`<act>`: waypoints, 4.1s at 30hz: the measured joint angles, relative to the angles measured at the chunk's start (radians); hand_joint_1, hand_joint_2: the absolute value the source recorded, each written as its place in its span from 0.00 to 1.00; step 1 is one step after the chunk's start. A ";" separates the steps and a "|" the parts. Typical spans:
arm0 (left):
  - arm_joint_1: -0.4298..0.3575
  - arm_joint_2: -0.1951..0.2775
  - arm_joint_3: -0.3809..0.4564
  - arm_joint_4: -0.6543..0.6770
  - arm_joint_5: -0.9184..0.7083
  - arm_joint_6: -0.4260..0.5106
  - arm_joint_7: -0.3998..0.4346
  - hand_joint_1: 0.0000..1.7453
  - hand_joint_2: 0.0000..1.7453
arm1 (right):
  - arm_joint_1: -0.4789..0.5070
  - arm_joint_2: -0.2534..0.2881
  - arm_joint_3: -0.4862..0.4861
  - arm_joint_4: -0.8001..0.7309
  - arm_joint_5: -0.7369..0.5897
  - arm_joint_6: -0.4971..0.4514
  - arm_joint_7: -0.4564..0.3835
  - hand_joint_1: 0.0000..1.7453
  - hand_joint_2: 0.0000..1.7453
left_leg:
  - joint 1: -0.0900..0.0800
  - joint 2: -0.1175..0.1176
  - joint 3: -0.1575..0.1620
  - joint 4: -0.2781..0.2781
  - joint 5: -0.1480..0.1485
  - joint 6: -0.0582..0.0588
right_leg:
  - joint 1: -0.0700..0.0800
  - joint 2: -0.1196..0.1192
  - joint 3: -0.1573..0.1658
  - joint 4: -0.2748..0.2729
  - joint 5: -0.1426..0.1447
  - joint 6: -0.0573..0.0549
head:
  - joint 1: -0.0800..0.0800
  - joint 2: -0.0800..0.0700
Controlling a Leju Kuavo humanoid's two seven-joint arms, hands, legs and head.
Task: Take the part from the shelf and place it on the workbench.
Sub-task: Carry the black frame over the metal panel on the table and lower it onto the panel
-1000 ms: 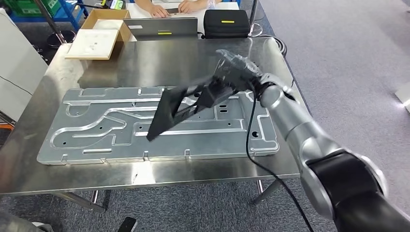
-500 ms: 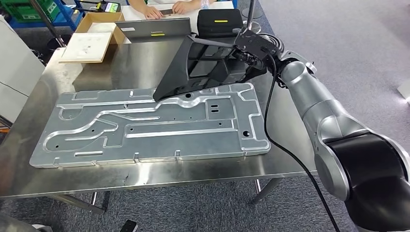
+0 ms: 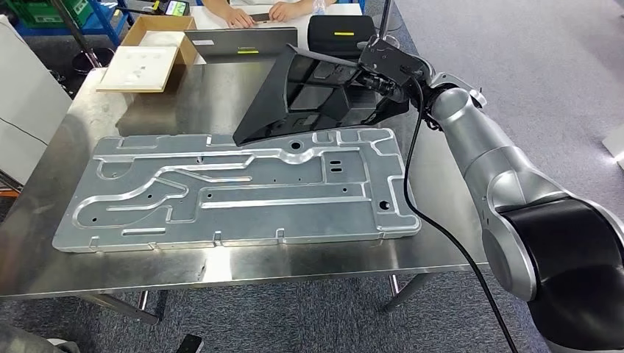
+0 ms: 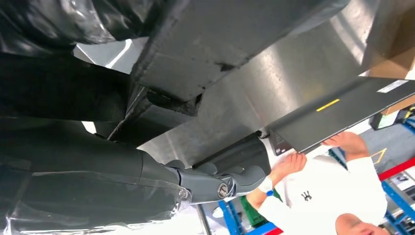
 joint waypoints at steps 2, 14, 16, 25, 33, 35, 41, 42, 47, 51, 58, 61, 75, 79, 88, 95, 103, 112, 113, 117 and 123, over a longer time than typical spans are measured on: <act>-0.001 0.000 0.000 0.000 0.000 -0.001 0.000 0.00 1.00 | -0.004 -0.002 0.000 0.004 -0.002 0.026 0.004 0.00 0.00 | -0.002 -0.001 -0.003 0.005 -0.004 -0.010 | 0.005 0.000 0.031 -0.067 0.015 -0.008 | 0.000 0.000; 0.001 0.001 0.000 0.000 0.000 -0.002 0.000 0.00 1.00 | -0.047 -0.011 0.005 0.048 -0.026 0.196 0.045 0.00 0.00 | 0.001 0.000 -0.082 0.174 -0.057 -0.030 | 0.016 0.004 0.041 -0.076 0.015 -0.051 | -0.001 0.000; 0.000 0.002 0.000 0.000 0.000 -0.003 0.000 0.00 1.00 | -0.063 -0.015 0.009 0.055 -0.031 0.234 0.060 0.00 0.00 | -0.005 0.000 -0.022 0.049 -0.011 -0.016 | 0.019 0.005 0.041 -0.075 0.014 -0.047 | -0.001 0.000; -0.006 0.001 -0.001 0.000 0.000 -0.004 0.003 0.00 1.00 | -0.098 -0.033 0.029 0.077 -0.034 0.256 0.081 0.00 0.00 | 0.000 0.004 0.006 -0.019 0.011 0.014 | 0.011 0.004 -0.056 0.131 -0.099 -0.008 | -0.001 0.000; -0.007 -0.008 -0.002 0.000 0.000 0.010 0.004 0.00 1.00 | -0.041 -0.037 0.120 0.016 0.257 -0.348 0.038 0.00 0.00 | -0.004 0.000 0.002 0.001 -0.003 -0.007 | 0.011 0.003 0.038 -0.074 0.015 -0.015 | -0.001 0.000; -0.008 -0.014 -0.005 0.000 -0.005 0.018 0.005 0.00 1.00 | 0.006 -0.042 0.169 -0.020 0.378 -0.738 0.054 0.00 0.00 | -0.004 0.000 0.000 -0.001 -0.003 -0.018 | 0.014 0.003 0.038 -0.079 0.018 -0.026 | -0.001 0.000; -0.008 -0.019 -0.017 0.000 -0.010 0.024 0.011 0.00 1.00 | 0.077 -0.053 0.221 -0.075 0.449 -0.909 0.044 0.00 0.00 | -0.002 0.002 -0.115 0.253 -0.131 -0.039 | 0.008 0.005 0.043 -0.087 0.022 -0.052 | -0.002 0.000; -0.007 -0.020 -0.018 0.000 -0.010 0.024 0.012 0.00 1.00 | 0.090 -0.056 0.224 -0.080 0.452 -0.863 0.044 0.00 0.00 | -0.002 0.002 -0.132 0.284 -0.135 -0.039 | 0.010 0.005 0.043 -0.086 0.021 -0.052 | -0.002 0.000; -0.007 -0.020 -0.022 0.000 -0.010 0.024 0.012 0.00 1.00 | 0.120 -0.064 0.233 -0.102 0.457 -0.812 0.044 0.00 0.00 | -0.007 0.002 -0.017 0.033 -0.006 -0.018 | 0.015 0.005 0.041 -0.081 0.019 -0.044 | -0.002 0.000; -0.006 -0.022 -0.024 0.000 -0.008 0.025 0.012 0.00 1.00 | 0.124 -0.072 0.235 -0.110 0.456 -0.809 0.039 0.00 0.00 | -0.010 0.001 0.000 -0.006 0.003 -0.003 | 0.015 0.005 0.040 -0.083 0.020 -0.024 | -0.002 0.000; -0.005 -0.026 -0.026 0.000 -0.005 0.025 0.012 0.00 1.00 | 0.144 -0.086 0.232 -0.114 0.463 -0.788 0.023 0.00 0.00 | -0.003 0.003 0.004 -0.020 0.014 0.015 | 0.005 0.003 -0.087 0.188 -0.101 -0.003 | -0.001 0.000; -0.005 -0.026 -0.026 0.000 -0.004 0.025 0.012 0.00 1.00 | 0.147 -0.088 0.222 -0.115 0.464 -0.779 0.017 0.00 0.00 | -0.004 0.002 0.003 -0.010 0.008 0.007 | 0.000 0.000 -0.007 0.024 -0.012 -0.003 | -0.001 0.000; -0.005 -0.027 -0.026 0.000 0.001 0.028 0.012 0.00 0.25 | 0.160 -0.090 0.178 -0.124 0.448 -0.761 0.015 0.00 0.00 | -0.004 0.002 -0.105 0.221 -0.080 -0.034 | 0.009 0.002 0.041 -0.079 0.017 -0.049 | -0.002 0.000; -0.005 -0.025 -0.026 0.000 0.007 0.027 0.012 0.00 0.00 | 0.163 -0.086 0.157 -0.138 0.431 -0.769 -0.003 0.00 0.00 | -0.011 0.001 -0.004 0.006 -0.003 -0.015 | 0.014 0.003 0.042 -0.079 0.015 -0.038 | -0.002 0.000; -0.004 -0.024 -0.026 0.000 0.008 0.023 0.013 0.00 0.00 | 0.183 -0.082 0.134 -0.154 0.422 -0.774 -0.011 0.00 0.00 | -0.004 0.002 0.007 -0.022 0.013 0.016 | 0.006 0.001 -0.085 0.192 -0.113 -0.005 | -0.001 0.000; -0.005 -0.024 -0.026 0.000 0.010 0.030 0.018 0.00 0.00 | 0.188 -0.080 0.109 -0.171 0.414 -0.770 -0.026 0.00 0.00 | -0.010 -0.002 -0.003 -0.001 0.000 -0.010 | 0.008 0.001 0.039 -0.072 0.010 -0.018 | -0.002 0.000; -0.005 -0.021 -0.026 0.000 0.011 0.038 0.031 0.00 0.00 | 0.202 -0.070 0.082 -0.186 0.413 -0.766 -0.040 0.00 0.00 | -0.004 0.000 -0.129 0.273 -0.132 -0.040 | 0.006 -0.001 0.041 -0.081 0.017 -0.050 | -0.002 0.000; -0.006 -0.016 -0.027 0.000 0.010 0.040 0.035 0.00 0.00 | 0.206 -0.068 0.048 -0.204 0.413 -0.764 -0.041 0.00 0.00 | -0.012 0.000 -0.007 -0.004 0.006 -0.006 | 0.015 0.000 0.040 -0.082 0.017 -0.026 | -0.002 0.000; -0.006 -0.017 -0.027 0.000 0.010 0.040 0.035 0.00 0.00 | 0.204 -0.069 0.045 -0.204 0.413 -0.764 -0.041 0.00 0.00 | -0.010 0.000 -0.003 -0.010 0.010 0.000 | 0.015 0.000 0.038 -0.075 0.010 -0.021 | -0.001 0.000; -0.008 -0.017 -0.027 0.000 0.008 0.040 0.036 0.00 0.00 | 0.206 -0.071 0.035 -0.205 0.413 -0.762 -0.041 0.00 0.00 | -0.006 0.002 0.002 -0.021 0.017 0.016 | 0.012 0.000 -0.047 0.111 -0.089 -0.007 | -0.001 0.000; -0.008 -0.017 -0.029 0.000 0.002 0.043 0.040 0.00 0.00 | 0.208 -0.071 0.028 -0.210 0.419 -0.762 -0.041 0.00 0.00 | -0.008 -0.001 0.000 -0.002 0.003 0.006 | 0.007 -0.002 0.009 -0.020 0.009 -0.011 | -0.001 0.000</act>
